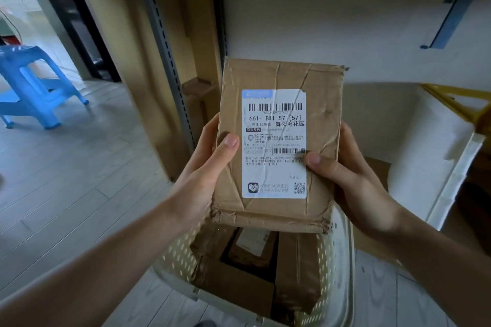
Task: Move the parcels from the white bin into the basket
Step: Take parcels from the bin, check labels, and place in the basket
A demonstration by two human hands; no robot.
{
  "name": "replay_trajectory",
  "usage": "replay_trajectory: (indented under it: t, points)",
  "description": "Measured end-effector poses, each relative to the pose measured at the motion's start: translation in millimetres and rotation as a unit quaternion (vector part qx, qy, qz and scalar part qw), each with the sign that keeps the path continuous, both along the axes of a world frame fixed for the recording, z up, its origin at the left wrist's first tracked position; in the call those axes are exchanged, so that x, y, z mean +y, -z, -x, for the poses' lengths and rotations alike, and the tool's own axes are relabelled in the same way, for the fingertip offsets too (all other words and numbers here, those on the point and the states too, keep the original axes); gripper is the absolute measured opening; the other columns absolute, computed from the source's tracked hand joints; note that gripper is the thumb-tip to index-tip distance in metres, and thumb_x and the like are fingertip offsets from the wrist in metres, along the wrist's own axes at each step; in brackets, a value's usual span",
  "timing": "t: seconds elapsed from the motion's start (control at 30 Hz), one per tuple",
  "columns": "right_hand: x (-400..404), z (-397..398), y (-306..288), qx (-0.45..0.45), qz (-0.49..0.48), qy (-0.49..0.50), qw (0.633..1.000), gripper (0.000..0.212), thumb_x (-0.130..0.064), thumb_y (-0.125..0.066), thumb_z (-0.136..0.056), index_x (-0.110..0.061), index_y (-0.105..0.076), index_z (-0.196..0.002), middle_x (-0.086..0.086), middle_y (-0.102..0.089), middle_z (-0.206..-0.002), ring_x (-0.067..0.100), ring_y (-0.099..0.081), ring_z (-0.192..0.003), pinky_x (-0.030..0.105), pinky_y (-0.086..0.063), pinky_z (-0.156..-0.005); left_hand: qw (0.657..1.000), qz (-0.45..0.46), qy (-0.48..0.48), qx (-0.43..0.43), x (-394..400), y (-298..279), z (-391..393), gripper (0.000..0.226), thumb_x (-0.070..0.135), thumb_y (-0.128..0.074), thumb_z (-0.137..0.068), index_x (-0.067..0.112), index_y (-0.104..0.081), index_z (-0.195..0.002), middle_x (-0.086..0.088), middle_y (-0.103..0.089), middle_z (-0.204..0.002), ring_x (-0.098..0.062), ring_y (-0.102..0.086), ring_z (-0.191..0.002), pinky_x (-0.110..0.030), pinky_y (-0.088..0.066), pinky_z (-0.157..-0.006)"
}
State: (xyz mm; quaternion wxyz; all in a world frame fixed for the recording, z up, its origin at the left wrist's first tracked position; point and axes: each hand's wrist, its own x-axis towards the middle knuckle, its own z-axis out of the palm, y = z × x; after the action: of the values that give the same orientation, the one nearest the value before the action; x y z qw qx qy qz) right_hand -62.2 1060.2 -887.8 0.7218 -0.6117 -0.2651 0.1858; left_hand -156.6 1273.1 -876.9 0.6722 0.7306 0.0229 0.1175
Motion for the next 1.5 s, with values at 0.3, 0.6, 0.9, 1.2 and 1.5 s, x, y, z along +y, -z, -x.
replay_trajectory:
  t: [0.3,0.6,0.9,1.2,1.5]
  points:
    - [38.4,14.2,29.1,0.077,0.149,-0.007,0.986,0.048,-0.027,-0.074,-0.093,-0.031,-0.051,-0.134,-0.004,-0.074,-0.122,0.014,-0.074,-0.106,0.043,-0.064,-0.083,0.994,-0.061,-0.039,0.078,43.5,17.6,8.8,0.069,0.060,-0.058,-0.085,0.045,-0.037,-0.149,0.025,-0.064,-0.131,0.002,-0.062,-0.121,-0.035,-0.049,-0.103]
    - [98.9,24.5,77.9,0.126,0.304,-0.013,0.944,0.011,-0.026,-0.063,-0.100,-0.027,-0.057,-0.109,0.006,-0.070,-0.105,0.029,-0.075,-0.092,0.048,-0.065,-0.074,0.946,-0.193,-0.134,0.222,76.9,49.0,8.3,0.094,0.087,-0.056,-0.062,0.057,-0.031,-0.147,0.013,-0.048,-0.151,-0.020,-0.051,-0.134,-0.053,-0.044,-0.110]
    - [127.3,26.4,114.6,0.129,0.393,-0.040,0.910,0.028,-0.050,-0.059,-0.092,-0.027,-0.066,-0.107,-0.001,-0.072,-0.102,0.019,-0.068,-0.087,0.027,-0.055,-0.069,0.863,-0.348,-0.124,0.344,72.4,84.1,-5.2,0.111,0.082,-0.063,-0.045,0.058,-0.023,-0.146,-0.008,-0.051,-0.138,-0.032,-0.044,-0.129,-0.047,-0.047,-0.102]
    - [154.9,4.3,157.4,0.140,0.348,-0.044,0.926,0.074,-0.059,-0.052,-0.068,-0.036,-0.048,-0.138,-0.001,-0.061,-0.136,0.029,-0.062,-0.120,0.055,-0.051,-0.104,0.802,-0.406,-0.147,0.413,63.2,104.9,-14.3,0.091,0.073,-0.070,-0.069,0.058,-0.021,-0.144,-0.014,-0.039,-0.138,-0.041,-0.043,-0.131,-0.062,-0.045,-0.103]
    - [164.1,2.6,151.5,0.126,0.407,-0.031,0.904,0.067,-0.051,-0.061,-0.092,-0.020,-0.040,-0.147,0.009,-0.055,-0.142,0.032,-0.056,-0.128,0.037,-0.046,-0.104,0.755,-0.490,-0.121,0.419,51.3,120.7,-27.9,0.085,0.052,-0.066,-0.083,0.047,-0.012,-0.148,-0.017,-0.031,-0.145,-0.039,-0.035,-0.135,-0.061,-0.041,-0.102]
